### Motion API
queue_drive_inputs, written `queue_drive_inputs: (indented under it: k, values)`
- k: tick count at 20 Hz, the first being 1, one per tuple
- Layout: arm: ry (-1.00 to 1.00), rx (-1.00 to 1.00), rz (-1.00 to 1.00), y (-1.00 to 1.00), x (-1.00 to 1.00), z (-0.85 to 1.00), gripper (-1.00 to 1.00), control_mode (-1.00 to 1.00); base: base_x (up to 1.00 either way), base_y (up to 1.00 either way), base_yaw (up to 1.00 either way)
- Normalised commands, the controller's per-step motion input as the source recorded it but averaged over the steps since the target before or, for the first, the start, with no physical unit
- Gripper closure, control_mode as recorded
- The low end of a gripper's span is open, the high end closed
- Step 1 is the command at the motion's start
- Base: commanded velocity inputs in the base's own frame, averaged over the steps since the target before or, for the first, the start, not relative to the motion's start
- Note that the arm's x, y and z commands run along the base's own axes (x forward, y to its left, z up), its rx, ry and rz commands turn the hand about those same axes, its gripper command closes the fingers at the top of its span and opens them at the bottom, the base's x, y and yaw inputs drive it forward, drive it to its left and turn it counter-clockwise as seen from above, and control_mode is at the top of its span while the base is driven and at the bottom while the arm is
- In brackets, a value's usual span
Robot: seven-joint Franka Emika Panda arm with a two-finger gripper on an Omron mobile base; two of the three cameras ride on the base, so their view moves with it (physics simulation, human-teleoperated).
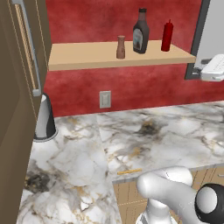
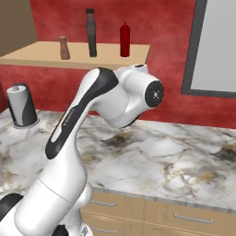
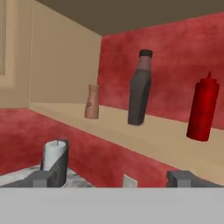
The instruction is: There are various items on the counter. Only move the condiments/shakers into the cabinet.
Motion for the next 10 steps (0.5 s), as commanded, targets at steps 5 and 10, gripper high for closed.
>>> queue_drive_inputs:
  k: [5, 10]
  values:
    - [0.05, -0.11, 0.25, 0.00, -1.00, -0.25, -1.00, -1.00, 0.00, 0.00, 0.00]
    - [0.06, -0.11, 0.29, 0.00, -1.00, -0.26, -1.00, -1.00, 0.00, 0.00, 0.00]
